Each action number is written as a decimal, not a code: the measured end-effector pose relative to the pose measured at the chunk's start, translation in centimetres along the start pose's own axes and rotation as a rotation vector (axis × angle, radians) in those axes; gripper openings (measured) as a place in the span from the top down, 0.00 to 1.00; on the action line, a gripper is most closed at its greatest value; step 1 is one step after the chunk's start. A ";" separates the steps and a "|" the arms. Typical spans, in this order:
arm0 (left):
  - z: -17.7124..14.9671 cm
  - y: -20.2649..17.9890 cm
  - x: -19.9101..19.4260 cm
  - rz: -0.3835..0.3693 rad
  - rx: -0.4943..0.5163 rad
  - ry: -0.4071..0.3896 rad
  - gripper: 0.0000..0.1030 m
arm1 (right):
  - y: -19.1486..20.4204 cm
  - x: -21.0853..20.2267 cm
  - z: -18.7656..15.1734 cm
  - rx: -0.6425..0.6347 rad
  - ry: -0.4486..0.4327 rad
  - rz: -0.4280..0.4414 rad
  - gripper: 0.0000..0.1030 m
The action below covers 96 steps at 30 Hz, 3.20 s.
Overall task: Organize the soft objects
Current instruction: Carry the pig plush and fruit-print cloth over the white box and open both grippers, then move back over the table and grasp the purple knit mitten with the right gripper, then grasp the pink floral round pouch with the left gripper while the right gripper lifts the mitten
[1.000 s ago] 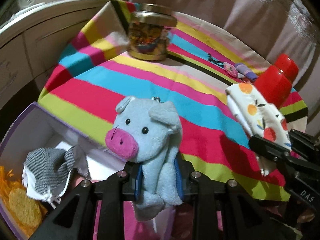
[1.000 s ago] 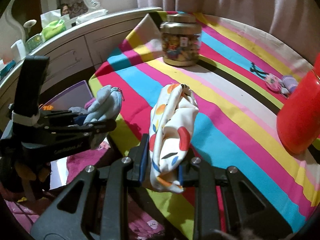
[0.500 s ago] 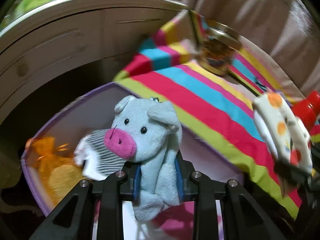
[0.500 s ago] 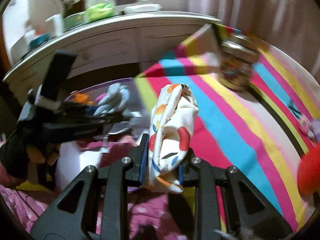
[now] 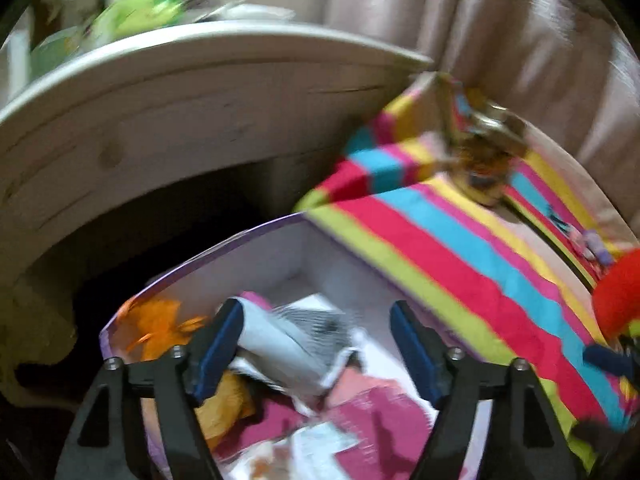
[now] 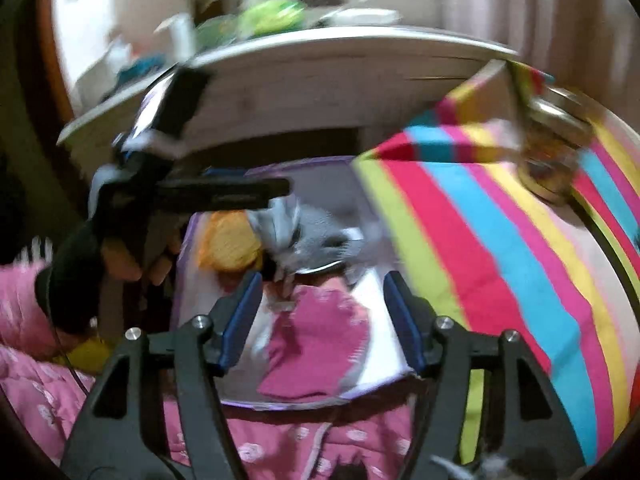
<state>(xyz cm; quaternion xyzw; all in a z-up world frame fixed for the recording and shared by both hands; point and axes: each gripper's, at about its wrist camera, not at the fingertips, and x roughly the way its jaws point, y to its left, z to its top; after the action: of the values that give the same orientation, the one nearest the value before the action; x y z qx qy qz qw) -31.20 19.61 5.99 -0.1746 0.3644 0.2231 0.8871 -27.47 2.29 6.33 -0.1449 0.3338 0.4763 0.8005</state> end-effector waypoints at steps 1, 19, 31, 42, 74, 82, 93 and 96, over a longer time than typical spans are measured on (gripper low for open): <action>-0.1 -1.5 -0.1 -0.019 0.034 -0.005 0.19 | -1.1 -0.6 -0.1 0.045 -0.011 -0.011 0.32; -0.1 -31.8 11.1 -0.489 0.477 0.197 0.18 | -23.0 -17.9 -15.4 0.619 -0.065 -0.730 0.32; 2.9 -41.8 19.9 -0.520 0.470 0.165 0.18 | -41.1 -27.2 -11.4 0.764 -0.298 -0.987 0.32; 3.1 -40.2 20.5 -0.680 0.362 0.200 0.09 | -58.0 -20.9 -6.2 0.810 -0.265 -0.560 0.32; 4.5 -39.6 21.3 -0.777 0.301 0.240 0.00 | -43.2 -19.9 -14.5 0.775 -0.076 -0.796 0.76; 6.7 -41.3 22.8 -0.695 0.235 0.321 0.00 | -33.4 -17.8 -19.9 0.819 0.011 -0.719 0.75; 10.1 -59.2 26.7 -0.586 0.531 0.409 0.00 | -32.1 -17.0 -20.9 0.767 -0.007 -0.796 0.73; 8.6 -62.1 27.5 -0.504 0.636 0.415 0.00 | -32.6 -17.2 -20.2 0.780 -0.019 -0.782 0.73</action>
<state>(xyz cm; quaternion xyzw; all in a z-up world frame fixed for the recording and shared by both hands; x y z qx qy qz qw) 23.64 -21.03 0.97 -0.0176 0.5308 -0.1626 0.8315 -13.07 -36.71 0.25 0.0536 0.3996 -0.0141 0.9150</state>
